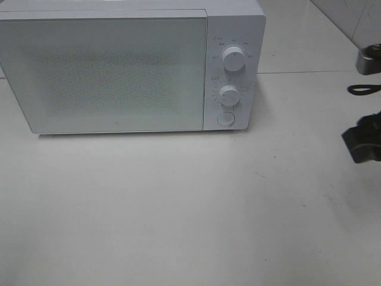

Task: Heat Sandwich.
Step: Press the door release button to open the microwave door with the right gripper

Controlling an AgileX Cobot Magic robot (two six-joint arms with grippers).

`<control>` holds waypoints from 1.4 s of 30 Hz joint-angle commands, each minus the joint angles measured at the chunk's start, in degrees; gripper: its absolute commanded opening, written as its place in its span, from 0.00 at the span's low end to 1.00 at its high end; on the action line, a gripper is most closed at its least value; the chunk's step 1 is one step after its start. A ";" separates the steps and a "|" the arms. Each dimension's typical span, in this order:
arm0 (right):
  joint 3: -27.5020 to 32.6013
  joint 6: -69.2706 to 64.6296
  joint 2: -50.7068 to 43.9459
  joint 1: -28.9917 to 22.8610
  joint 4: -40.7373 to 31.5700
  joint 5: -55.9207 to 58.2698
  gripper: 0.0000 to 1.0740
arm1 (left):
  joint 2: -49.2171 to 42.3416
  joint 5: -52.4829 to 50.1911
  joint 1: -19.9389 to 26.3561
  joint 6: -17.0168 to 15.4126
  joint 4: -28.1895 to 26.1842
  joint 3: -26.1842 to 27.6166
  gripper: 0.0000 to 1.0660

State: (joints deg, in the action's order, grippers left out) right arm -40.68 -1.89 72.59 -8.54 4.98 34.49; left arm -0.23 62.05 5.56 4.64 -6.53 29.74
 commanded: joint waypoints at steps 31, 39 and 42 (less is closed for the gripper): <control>11.63 -0.34 -45.38 7.05 -5.33 12.55 0.55 | -1.38 -0.80 0.11 -0.34 -0.06 -0.17 0.73; 10.94 -0.52 -56.32 7.05 -5.33 14.95 0.55 | -1.38 -0.80 0.11 -0.34 -0.06 -0.17 0.73; 10.77 -0.57 -59.59 7.05 -5.33 15.41 0.55 | -1.38 -0.80 0.11 -0.34 -0.06 -0.17 0.73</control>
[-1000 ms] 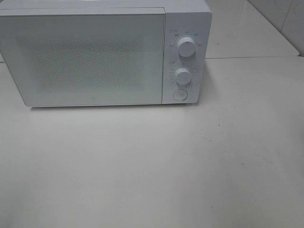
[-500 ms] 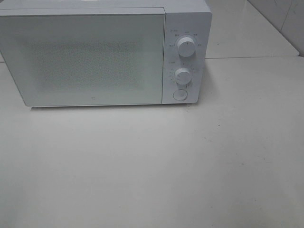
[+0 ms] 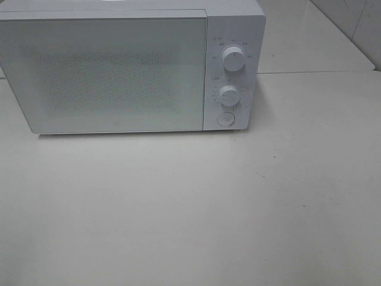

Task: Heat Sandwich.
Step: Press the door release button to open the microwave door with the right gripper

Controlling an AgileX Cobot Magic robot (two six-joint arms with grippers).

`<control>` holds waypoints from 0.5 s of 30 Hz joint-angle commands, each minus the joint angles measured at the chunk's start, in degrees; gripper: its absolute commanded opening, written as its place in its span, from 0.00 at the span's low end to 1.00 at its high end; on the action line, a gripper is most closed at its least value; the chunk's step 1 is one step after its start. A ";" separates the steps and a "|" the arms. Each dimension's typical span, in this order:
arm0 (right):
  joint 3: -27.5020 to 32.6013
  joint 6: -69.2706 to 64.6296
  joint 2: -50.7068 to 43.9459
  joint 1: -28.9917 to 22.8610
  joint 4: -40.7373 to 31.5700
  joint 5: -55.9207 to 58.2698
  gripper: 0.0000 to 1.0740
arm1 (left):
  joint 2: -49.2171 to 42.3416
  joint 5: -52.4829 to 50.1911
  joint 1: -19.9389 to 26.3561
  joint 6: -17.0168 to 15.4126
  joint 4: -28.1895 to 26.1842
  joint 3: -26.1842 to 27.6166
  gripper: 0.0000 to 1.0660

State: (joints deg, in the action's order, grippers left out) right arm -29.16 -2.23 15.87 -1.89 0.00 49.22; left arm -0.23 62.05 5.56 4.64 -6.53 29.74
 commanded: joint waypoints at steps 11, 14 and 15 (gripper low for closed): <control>-0.92 -0.06 -14.73 0.40 0.00 2.35 0.55 | -1.38 -0.80 0.11 -0.34 -0.06 -0.17 0.73; -0.92 -0.06 -16.84 0.40 0.00 2.35 0.55 | -1.38 -0.80 0.11 -0.34 -0.06 -0.17 0.73; -1.15 -0.06 -17.70 0.40 0.00 3.04 0.55 | -1.38 -0.80 0.11 -0.34 -0.06 -0.17 0.73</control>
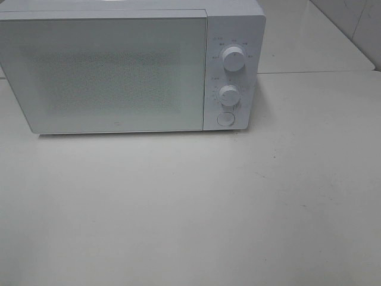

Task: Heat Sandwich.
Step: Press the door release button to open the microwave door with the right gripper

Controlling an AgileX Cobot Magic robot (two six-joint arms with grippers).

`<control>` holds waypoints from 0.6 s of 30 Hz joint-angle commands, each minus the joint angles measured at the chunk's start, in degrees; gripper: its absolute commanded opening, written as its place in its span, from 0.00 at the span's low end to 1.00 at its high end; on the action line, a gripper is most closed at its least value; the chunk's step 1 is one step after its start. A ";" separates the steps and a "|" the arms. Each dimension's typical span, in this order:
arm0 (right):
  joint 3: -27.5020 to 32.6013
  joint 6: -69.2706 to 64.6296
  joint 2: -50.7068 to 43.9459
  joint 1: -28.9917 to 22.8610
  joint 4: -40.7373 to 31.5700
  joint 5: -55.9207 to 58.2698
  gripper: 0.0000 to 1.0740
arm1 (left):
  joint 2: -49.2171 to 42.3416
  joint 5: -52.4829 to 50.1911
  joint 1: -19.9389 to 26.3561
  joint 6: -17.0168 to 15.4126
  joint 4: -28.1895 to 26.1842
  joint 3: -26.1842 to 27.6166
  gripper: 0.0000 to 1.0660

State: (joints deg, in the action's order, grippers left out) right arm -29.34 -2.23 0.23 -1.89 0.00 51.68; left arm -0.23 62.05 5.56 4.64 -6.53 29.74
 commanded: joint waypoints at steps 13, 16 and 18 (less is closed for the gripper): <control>-1.26 0.46 -2.01 0.40 0.00 7.16 0.55 | -1.03 -0.80 0.11 -0.34 0.00 -0.17 0.73; -1.09 0.69 -2.01 0.40 0.34 8.48 0.55 | -1.03 -0.80 0.11 -0.34 0.00 -0.17 0.73; -0.52 0.69 -2.01 0.40 0.34 7.56 0.55 | -1.03 -0.80 0.11 -0.34 0.00 -0.17 0.73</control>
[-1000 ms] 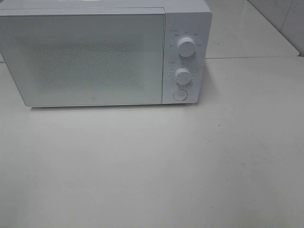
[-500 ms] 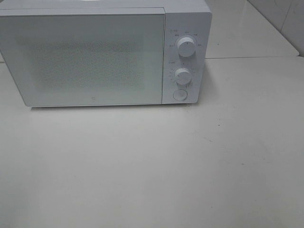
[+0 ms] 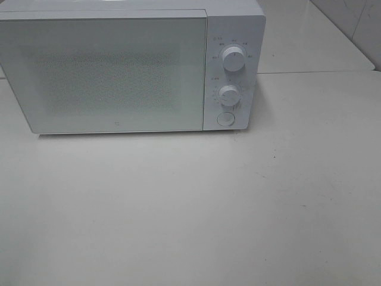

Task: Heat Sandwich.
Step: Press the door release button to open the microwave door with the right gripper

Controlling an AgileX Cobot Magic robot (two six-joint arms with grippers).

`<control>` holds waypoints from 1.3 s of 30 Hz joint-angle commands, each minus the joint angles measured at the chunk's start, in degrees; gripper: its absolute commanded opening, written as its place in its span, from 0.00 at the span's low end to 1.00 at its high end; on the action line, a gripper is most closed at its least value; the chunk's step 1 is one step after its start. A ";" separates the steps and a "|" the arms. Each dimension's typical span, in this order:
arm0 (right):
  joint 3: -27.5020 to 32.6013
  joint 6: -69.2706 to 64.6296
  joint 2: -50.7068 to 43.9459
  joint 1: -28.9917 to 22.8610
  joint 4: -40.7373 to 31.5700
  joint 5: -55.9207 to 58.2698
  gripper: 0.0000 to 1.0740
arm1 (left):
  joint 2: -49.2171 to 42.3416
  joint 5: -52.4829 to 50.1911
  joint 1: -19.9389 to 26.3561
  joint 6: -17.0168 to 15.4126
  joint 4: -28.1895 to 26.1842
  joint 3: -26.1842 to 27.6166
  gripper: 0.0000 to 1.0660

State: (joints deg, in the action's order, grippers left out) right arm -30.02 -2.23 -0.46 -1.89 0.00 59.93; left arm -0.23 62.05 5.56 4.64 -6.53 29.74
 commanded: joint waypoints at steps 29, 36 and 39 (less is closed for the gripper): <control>-0.23 1.55 -1.32 0.40 0.34 -7.91 0.55 | -1.03 -0.80 0.11 -0.34 0.00 -0.17 0.73; 1.95 1.55 -1.26 0.40 2.35 -22.75 0.55 | -1.03 -0.80 0.11 -0.34 0.00 -0.17 0.73; 3.67 1.49 -1.26 0.40 2.92 -27.67 0.55 | -1.03 -0.80 0.11 -0.34 0.00 -0.17 0.73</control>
State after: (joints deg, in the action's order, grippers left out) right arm -27.10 -1.15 -0.46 -1.89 2.01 35.87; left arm -0.23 62.05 5.56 4.64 -6.53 29.74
